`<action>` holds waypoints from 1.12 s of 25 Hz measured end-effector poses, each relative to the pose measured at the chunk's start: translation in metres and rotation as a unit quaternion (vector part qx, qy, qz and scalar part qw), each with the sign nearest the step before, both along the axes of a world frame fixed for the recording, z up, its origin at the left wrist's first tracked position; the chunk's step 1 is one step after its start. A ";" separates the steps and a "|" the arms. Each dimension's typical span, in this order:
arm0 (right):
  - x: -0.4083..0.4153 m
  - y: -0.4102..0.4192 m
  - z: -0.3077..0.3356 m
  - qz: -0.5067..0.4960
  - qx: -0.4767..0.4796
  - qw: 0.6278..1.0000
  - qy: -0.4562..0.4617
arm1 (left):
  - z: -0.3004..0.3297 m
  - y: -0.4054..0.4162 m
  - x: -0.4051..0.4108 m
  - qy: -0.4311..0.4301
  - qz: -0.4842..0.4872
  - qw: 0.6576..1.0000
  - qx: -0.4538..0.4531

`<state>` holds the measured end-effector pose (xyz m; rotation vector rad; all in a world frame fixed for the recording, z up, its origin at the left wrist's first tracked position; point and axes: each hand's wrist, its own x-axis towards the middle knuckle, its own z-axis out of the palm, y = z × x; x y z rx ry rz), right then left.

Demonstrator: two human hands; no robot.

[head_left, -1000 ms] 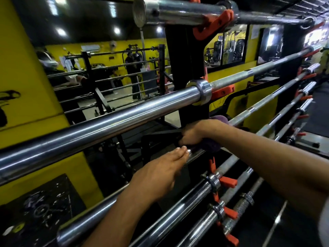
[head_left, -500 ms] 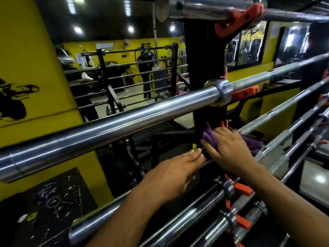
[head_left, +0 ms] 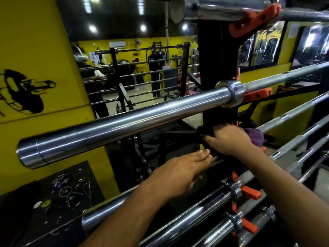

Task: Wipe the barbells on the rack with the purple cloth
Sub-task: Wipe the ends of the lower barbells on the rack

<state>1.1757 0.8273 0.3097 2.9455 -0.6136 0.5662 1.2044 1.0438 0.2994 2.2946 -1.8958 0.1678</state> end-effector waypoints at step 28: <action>-0.056 0.069 -0.064 -0.047 0.774 0.235 -0.586 | -0.004 -0.006 0.009 0.036 0.014 0.999 -0.009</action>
